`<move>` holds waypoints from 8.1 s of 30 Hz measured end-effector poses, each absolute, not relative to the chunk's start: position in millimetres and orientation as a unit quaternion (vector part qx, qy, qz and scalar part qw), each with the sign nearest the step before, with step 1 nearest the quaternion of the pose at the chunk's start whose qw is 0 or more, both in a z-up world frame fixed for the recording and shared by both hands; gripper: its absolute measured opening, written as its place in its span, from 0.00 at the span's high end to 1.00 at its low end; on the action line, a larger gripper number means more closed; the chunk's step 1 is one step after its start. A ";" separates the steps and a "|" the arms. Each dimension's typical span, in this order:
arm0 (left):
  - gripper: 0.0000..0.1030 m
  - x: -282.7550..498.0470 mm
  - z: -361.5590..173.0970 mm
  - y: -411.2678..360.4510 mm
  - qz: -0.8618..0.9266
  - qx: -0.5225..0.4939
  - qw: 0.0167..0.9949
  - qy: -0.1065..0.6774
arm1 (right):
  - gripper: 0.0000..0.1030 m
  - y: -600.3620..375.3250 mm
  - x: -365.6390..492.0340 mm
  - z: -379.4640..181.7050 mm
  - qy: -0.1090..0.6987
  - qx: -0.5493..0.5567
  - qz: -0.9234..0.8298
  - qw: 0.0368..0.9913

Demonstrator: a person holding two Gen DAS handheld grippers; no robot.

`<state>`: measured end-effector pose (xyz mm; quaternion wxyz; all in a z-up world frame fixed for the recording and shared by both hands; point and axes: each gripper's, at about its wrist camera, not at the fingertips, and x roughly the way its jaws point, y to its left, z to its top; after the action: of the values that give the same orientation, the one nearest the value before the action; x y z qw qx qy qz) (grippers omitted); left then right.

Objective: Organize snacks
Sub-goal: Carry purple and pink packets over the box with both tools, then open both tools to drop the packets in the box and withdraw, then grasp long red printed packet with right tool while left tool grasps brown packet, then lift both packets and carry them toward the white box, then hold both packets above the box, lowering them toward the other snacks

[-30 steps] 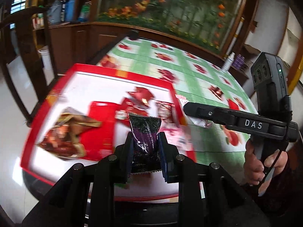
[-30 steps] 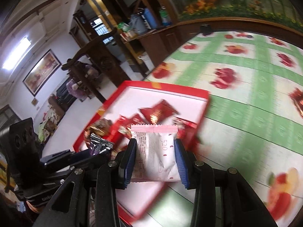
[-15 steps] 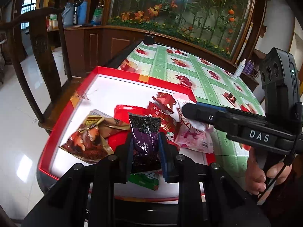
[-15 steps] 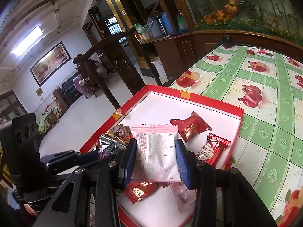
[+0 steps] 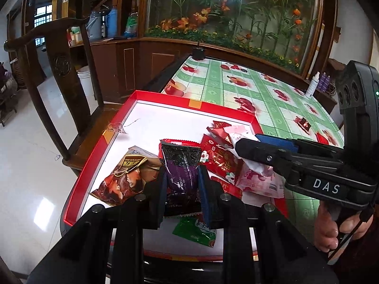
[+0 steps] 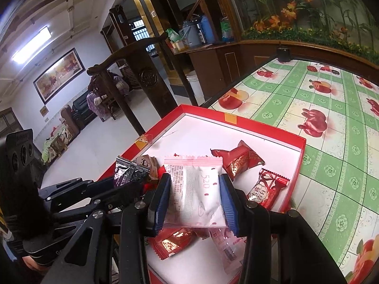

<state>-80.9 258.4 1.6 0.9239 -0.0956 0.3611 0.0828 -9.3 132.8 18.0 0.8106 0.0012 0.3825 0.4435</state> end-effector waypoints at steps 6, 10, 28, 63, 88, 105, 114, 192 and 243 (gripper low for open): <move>0.78 -77.3 -2.1 260.9 0.093 -0.098 0.920 0.368 | 0.57 133.5 -8.5 17.6 0.379 0.005 0.444 0.812; 0.78 -75.2 -3.0 261.2 0.098 -0.098 0.918 0.372 | 0.57 131.1 -6.0 17.0 0.377 0.011 0.444 0.813; 0.78 -65.7 3.1 251.8 0.168 -0.043 0.919 0.354 | 0.56 122.6 5.8 11.8 0.345 0.010 0.454 0.821; 0.18 -28.5 37.1 154.7 0.185 0.105 0.924 0.319 | 0.20 -60.7 97.6 27.4 0.317 0.153 0.249 0.902; 0.19 162.4 23.4 -15.1 -0.120 0.209 0.882 0.404 | 0.15 -169.8 128.3 -48.6 0.502 0.093 0.063 0.857; 0.19 232.2 -32.7 -89.5 -0.173 0.212 0.852 0.447 | 0.46 -208.8 133.5 -48.3 0.487 0.033 -0.027 0.872; 0.21 229.7 -50.7 -68.6 -0.164 0.111 0.859 0.472 | 0.46 -209.8 137.8 -49.4 0.479 0.036 -0.027 0.876; 0.66 -25.0 4.8 65.6 -0.064 0.061 0.921 0.380 | 0.51 -112.3 15.0 -28.6 0.512 0.088 0.222 0.825; 0.65 -48.8 15.9 248.4 0.222 -0.021 0.901 0.371 | 0.52 121.2 24.9 30.9 0.379 0.040 0.483 0.788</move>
<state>-48.8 248.4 15.9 0.9014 -0.0212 0.3709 0.2223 24.9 121.2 30.9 0.7882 0.0396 0.3792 0.4832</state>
